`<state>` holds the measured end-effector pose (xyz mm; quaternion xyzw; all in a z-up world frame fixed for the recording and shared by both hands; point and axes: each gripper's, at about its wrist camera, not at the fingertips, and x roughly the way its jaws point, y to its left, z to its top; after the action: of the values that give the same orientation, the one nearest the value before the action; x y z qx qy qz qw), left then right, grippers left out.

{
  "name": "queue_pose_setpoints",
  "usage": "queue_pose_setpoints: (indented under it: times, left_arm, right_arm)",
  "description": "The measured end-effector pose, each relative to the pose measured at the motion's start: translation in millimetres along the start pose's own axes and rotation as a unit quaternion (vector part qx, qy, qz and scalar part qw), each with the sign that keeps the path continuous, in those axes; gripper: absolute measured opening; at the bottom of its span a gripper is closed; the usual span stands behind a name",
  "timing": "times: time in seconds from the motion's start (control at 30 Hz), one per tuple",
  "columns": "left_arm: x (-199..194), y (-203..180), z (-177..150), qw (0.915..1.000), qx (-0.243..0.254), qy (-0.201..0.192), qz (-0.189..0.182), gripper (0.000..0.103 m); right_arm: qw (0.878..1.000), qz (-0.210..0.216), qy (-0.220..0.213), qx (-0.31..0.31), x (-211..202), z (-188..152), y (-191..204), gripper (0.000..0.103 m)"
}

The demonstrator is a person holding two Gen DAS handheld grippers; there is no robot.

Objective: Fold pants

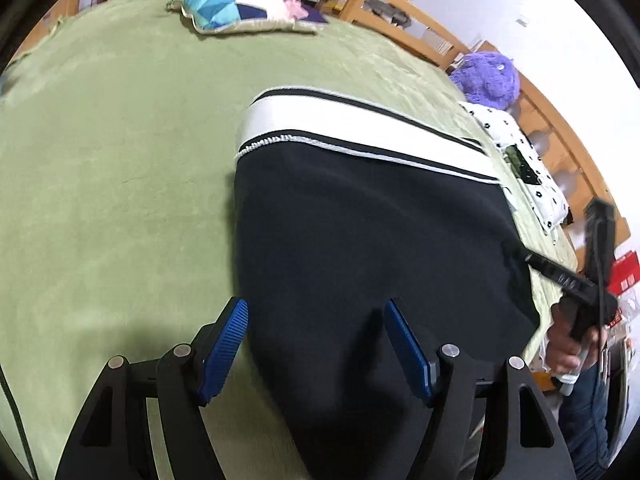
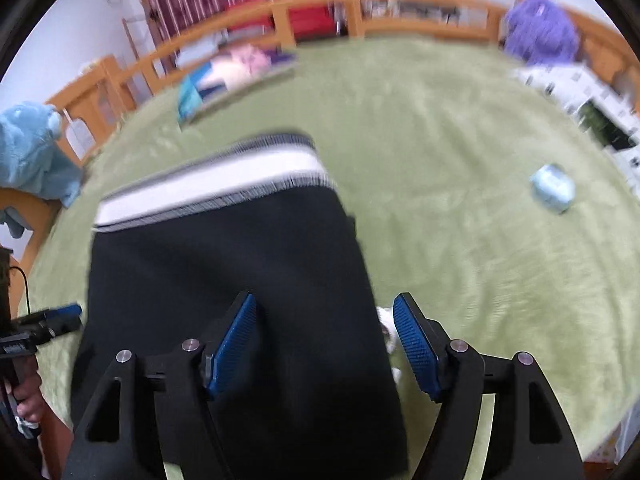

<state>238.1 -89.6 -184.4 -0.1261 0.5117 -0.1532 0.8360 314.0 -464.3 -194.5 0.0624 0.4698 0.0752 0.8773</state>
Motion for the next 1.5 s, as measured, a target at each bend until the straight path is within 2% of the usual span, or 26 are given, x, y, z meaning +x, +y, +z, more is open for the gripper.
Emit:
queue_pose_setpoints:
  times: [0.07,0.23,0.4,0.43,0.5,0.53,0.57,0.63,0.7,0.87,0.9,0.97,1.1,1.2,1.33,1.5]
  left_arm:
    - [12.4,2.6,4.8,1.0000,-0.003,0.003,0.005,0.070]
    - [35.2,-2.4,10.1,0.9999,0.005,0.001,0.011,0.078]
    - [46.2,0.3,14.2,0.9999,-0.008,-0.006,0.002,0.077]
    - [46.2,0.9,15.8,0.9999,-0.010,-0.006,0.000,0.072]
    - [42.9,0.6,16.9,0.9999,-0.005,-0.012,-0.011,0.052]
    - [37.7,-2.3,17.1,0.9996,0.006,-0.017,-0.021,0.037]
    - [32.6,-4.4,17.4,0.9995,0.016,-0.021,-0.018,0.032]
    - [25.4,-3.9,19.8,0.9992,0.022,-0.025,-0.024,0.025]
    - [16.9,-1.3,23.1,0.9985,0.025,-0.026,-0.041,0.023]
    - [-11.9,-3.5,31.1,0.9956,0.053,-0.040,-0.066,0.018]
    - [-17.8,-4.2,32.3,0.9949,0.059,-0.045,-0.069,0.018]
    - [-28.2,-0.3,33.0,0.9939,0.064,-0.050,-0.075,0.016]
    - [-41.2,25.7,30.4,0.9938,0.043,-0.050,-0.089,0.011]
    - [-55.8,52.3,29.5,0.9938,0.026,-0.062,-0.088,0.011]
    - [-83.6,100.9,34.9,0.9940,0.000,-0.076,-0.079,0.011]
    - [-117.2,164.6,42.0,0.9955,-0.016,-0.091,-0.019,0.011]
  right_arm:
    - [0.999,0.024,0.027,0.000,26.1,2.3,-5.1,0.070]
    - [0.995,0.090,0.038,0.018,55.2,7.1,-18.7,0.070]
    - [0.985,0.150,0.064,0.055,77.5,9.7,-30.3,0.072]
    - [0.984,0.154,0.063,0.058,78.3,9.1,-29.3,0.072]
    - [0.983,0.158,0.062,0.062,78.5,7.5,-27.8,0.069]
    - [0.983,0.160,0.063,0.067,77.4,6.9,-27.6,0.068]
    - [0.982,0.161,0.063,0.076,76.4,7.0,-27.7,0.066]
    - [0.984,0.150,0.057,0.080,70.6,7.4,-25.1,0.061]
    - [0.987,0.133,0.045,0.081,58.5,8.4,-20.0,0.051]
    - [0.991,0.102,0.023,0.079,28.7,8.4,-3.1,0.039]
    - [0.992,0.101,0.016,0.080,22.4,9.5,1.8,0.028]
    - [0.989,0.117,0.004,0.092,9.2,10.8,8.6,0.025]
    - [0.995,0.074,-0.003,0.068,-1.4,13.0,44.3,0.023]
    - [0.995,0.082,-0.007,0.060,-8.8,13.8,67.5,0.022]
    - [0.992,0.113,0.008,0.050,-1.9,9.2,112.8,0.022]
    - [0.984,0.175,0.019,0.038,14.7,1.1,180.0,0.021]
